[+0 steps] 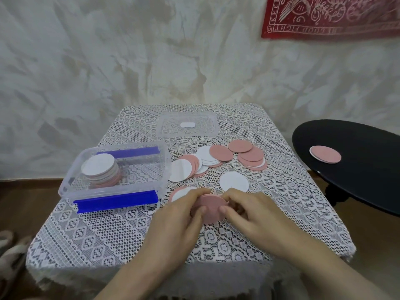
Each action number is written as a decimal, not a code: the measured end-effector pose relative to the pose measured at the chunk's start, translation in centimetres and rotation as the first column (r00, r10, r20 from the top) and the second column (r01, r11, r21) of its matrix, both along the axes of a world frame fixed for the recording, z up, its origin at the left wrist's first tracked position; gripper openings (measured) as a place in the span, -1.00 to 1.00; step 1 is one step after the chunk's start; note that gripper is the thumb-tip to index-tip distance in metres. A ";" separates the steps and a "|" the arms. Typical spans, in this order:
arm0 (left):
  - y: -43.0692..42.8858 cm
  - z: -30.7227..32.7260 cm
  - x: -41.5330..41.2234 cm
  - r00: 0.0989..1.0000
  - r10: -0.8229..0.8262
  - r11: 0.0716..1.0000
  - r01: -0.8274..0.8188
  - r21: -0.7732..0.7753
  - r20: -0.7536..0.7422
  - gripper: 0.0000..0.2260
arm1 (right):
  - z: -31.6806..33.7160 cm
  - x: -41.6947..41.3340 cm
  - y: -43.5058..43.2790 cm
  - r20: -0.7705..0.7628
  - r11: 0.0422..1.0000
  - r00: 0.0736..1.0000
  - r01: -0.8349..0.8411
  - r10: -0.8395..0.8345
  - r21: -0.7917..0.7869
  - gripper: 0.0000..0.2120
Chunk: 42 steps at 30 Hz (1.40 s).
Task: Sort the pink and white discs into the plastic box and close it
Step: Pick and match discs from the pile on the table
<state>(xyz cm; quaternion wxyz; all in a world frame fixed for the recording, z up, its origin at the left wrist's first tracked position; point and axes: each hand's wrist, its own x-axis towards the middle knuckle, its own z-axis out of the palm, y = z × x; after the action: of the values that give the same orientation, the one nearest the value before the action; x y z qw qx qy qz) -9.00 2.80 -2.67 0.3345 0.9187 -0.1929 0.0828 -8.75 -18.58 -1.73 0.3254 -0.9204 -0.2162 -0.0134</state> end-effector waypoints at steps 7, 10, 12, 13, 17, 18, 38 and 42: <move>-0.5 -0.6 -0.4 0.998 -0.064 0.997 0.063 0.052 0.013 -0.76 | -0.3 -0.3 0.1 0.023 0.994 0.999 -0.034 0.036 -0.103 -0.92; -0.5 -0.6 -0.3 0.997 -0.062 0.997 0.060 0.047 0.035 -0.82 | -0.2 -0.4 0.1 0.066 0.994 0.997 -0.025 0.032 -0.103 -0.89; -0.5 -0.3 -0.3 0.997 -0.059 0.997 0.056 0.050 0.050 -0.84 | -0.2 -0.5 0.2 0.088 0.996 0.996 -0.008 0.016 -0.087 -0.90; -0.4 -0.3 -0.2 0.997 -0.062 0.997 0.059 0.058 0.051 -0.85 | -0.2 -0.6 0.3 0.090 0.996 0.996 -0.005 0.013 -0.091 -0.89; -0.4 -0.8 -0.1 0.996 -0.076 0.994 0.072 0.088 0.050 -0.85 | -0.4 -0.5 0.5 0.024 0.989 0.999 -0.020 0.024 -0.145 -0.84; -0.4 -0.8 -0.1 0.995 -0.072 0.994 0.067 0.083 0.062 -0.85 | -0.3 -0.5 0.5 0.022 0.988 0.999 -0.022 0.026 -0.152 -0.86; -0.2 -1.1 -0.4 0.999 -0.037 0.999 0.037 0.030 0.012 -0.91 | -1.2 -1.3 2.4 0.064 0.990 0.998 0.017 -0.008 -0.138 -0.86; 0.5 -0.4 -0.2 1.000 -0.024 0.999 0.025 -0.034 0.019 -0.93 | -0.8 -0.7 2.8 0.101 0.999 0.995 0.019 -0.015 -0.040 -0.91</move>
<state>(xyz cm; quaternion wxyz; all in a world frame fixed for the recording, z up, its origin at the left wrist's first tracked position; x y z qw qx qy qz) -9.15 3.32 -3.06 0.3492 0.9097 -0.2059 0.0903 -9.46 -15.74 -2.51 0.2951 -0.9268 -0.2247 -0.0580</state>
